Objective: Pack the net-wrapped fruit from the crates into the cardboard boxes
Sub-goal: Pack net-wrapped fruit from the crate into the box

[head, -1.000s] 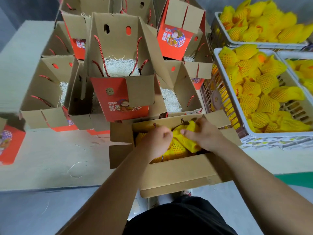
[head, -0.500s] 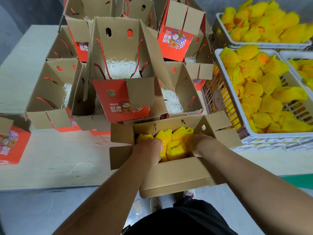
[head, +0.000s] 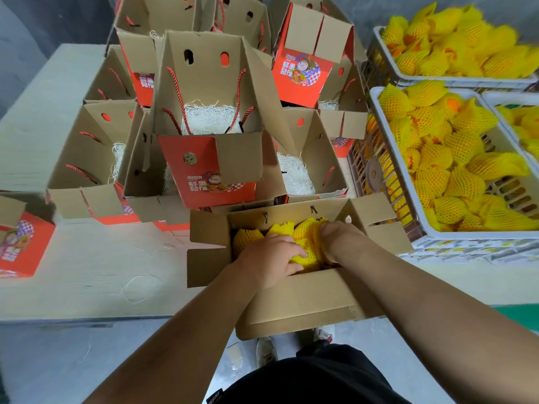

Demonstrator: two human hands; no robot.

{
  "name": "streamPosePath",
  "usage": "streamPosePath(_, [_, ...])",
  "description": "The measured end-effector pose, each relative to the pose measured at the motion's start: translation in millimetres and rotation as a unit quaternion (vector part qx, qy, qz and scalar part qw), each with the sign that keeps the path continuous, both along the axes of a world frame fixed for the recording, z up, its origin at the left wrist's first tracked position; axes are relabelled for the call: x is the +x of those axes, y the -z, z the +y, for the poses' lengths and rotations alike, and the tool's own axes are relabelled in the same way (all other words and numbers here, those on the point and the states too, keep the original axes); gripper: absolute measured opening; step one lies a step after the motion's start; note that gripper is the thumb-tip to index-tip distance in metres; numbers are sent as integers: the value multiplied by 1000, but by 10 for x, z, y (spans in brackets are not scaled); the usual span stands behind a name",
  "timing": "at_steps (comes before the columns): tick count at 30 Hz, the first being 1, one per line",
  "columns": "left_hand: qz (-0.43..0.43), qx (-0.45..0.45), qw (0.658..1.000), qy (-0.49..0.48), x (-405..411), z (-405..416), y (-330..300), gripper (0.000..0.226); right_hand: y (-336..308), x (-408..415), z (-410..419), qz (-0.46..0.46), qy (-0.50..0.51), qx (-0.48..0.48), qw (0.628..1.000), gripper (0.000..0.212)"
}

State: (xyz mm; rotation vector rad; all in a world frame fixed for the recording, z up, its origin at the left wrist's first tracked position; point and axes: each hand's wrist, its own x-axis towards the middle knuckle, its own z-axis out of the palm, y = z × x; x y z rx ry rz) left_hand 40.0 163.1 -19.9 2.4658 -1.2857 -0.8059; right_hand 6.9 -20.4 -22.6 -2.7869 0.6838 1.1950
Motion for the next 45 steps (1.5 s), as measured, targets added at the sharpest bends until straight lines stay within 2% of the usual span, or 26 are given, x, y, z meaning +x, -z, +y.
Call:
streamPosePath(4, [-2, 60, 998, 34, 104, 21, 60, 35, -58, -66, 1, -33, 19, 1, 999, 80])
streamPosePath(8, [16, 10, 1000, -9, 87, 34, 64, 30, -66, -169, -77, -29, 10, 6, 1000, 73])
streamPosePath(11, [19, -7, 999, -46, 59, -9, 77, 29, -138, -257, -78, -45, 30, 25, 998, 78])
streamPosePath(16, [55, -105, 986, -119, 53, -201, 39, 26, -442, -363, -153, -148, 36, 65, 986, 53])
streamPosePath(21, [124, -214, 951, -186, -104, -715, -53, 18, -733, -528, -414, -295, 77, 139, 942, 23])
streamPosePath(26, [214, -305, 901, -223, -242, -1536, -299, 22, -827, -614, -1053, -441, 127, 191, 868, 10])
streamPosePath(30, [197, -319, 899, -225, -300, -2295, -459, 27, -780, -688, -1770, -490, 133, 194, 839, 13])
streamPosePath(33, [193, -339, 891, -235, -347, -2877, -491, 26, -653, -751, -2402, -481, 138, 156, 851, 22])
streamPosePath(35, [196, -336, 894, -224, -346, -3230, -486, 25, -557, -761, -2865, -459, 120, 107, 874, 31])
streamPosePath(36, [191, -329, 898, -219, -331, -3387, -472, 24, -517, -764, -3096, -434, 108, 63, 892, 39])
streamPosePath(38, [185, -312, 906, -217, -290, -3676, -415, 24, -460, -765, -3533, -346, 69, -85, 932, 51])
streamPosePath(40, [191, -294, 907, -232, -270, -3878, -323, 25, -409, -775, -3876, -249, 14, -208, 946, 57])
streamPosePath(42, [206, -282, 903, -250, -271, -3972, -212, 25, -343, -762, -4108, -209, -38, -246, 946, 62])
streamPosePath(45, [219, -260, 901, -271, -310, -3979, -61, 24, -335, -686, -4277, -219, -86, -238, 943, 57])
